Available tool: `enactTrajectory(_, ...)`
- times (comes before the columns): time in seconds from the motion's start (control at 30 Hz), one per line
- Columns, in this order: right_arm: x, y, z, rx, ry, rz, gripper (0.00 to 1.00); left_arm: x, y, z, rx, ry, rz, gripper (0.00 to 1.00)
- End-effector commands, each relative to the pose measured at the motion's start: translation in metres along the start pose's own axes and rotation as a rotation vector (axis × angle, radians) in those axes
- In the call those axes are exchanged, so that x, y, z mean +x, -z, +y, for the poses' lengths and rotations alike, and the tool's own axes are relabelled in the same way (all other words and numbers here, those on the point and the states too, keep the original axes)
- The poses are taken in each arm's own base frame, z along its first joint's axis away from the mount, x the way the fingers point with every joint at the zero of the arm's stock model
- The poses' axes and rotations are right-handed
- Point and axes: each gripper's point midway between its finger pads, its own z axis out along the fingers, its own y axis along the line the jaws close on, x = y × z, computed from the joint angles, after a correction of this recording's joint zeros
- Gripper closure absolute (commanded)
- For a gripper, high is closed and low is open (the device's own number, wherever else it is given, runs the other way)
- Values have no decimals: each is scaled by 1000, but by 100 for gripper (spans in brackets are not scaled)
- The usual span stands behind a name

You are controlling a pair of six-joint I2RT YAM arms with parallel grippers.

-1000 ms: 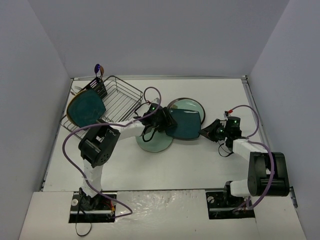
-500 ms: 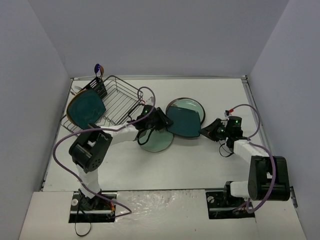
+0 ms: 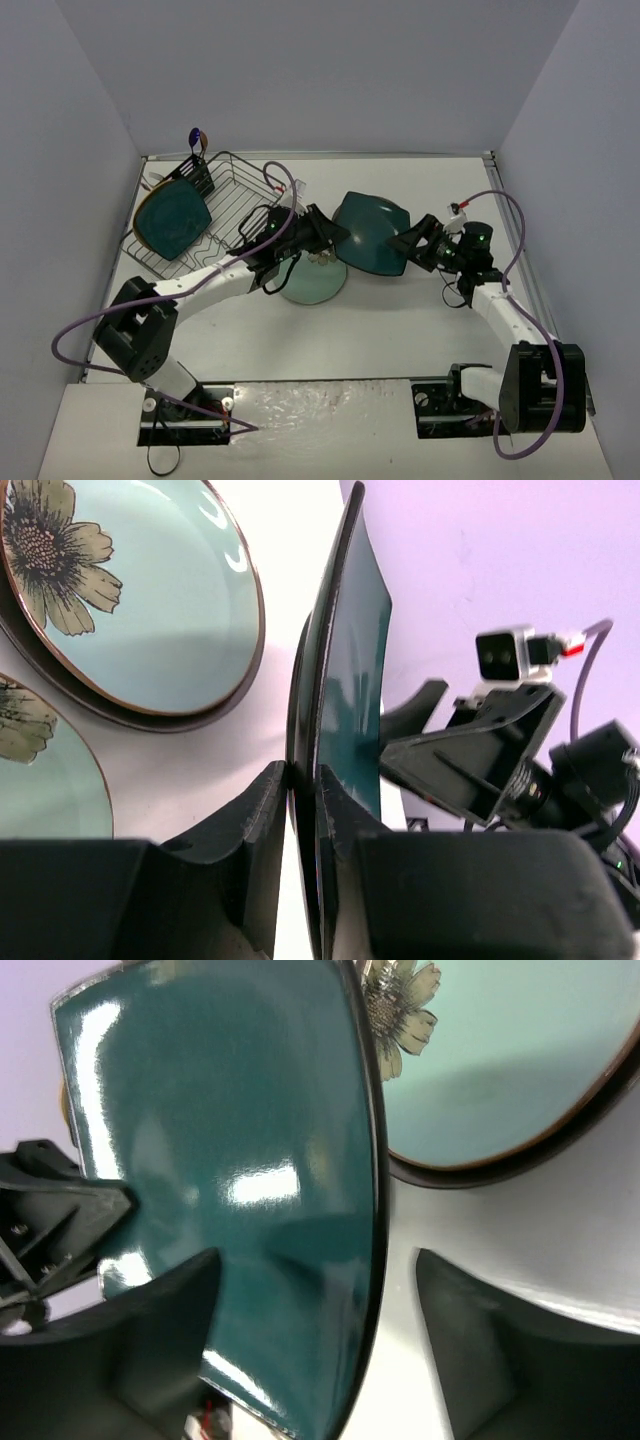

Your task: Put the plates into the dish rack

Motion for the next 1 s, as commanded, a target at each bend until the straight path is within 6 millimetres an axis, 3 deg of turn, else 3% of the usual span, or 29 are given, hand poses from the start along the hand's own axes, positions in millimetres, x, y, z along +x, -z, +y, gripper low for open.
enactTrajectory(0.0,-24,9,44,-118,106,-59,17,-66,57,-118,264,-145,-195,100)
enactTrajectory(0.1,-30,15,61,-169,126,-85,7,-81,74,-118,177,-277,-237,100)
enactTrajectory(0.2,-38,21,80,-235,158,-123,0,-94,87,-99,44,-367,-274,100)
enactTrajectory(0.33,-40,29,112,-331,233,-152,0,-112,107,-89,-65,-509,-319,100)
enactTrajectory(0.43,-37,31,120,-356,283,-154,0,-130,131,-78,-186,-636,-343,100)
enactTrajectory(0.7,-17,23,100,-309,314,-105,0,-195,224,-66,-459,-978,-391,100)
enactTrajectory(0.77,-13,21,93,-298,308,-95,0,-220,252,-62,-532,-1086,-406,100)
enactTrajectory(0.97,-4,17,89,-306,291,-67,0,-258,285,-45,-637,-1231,-376,100)
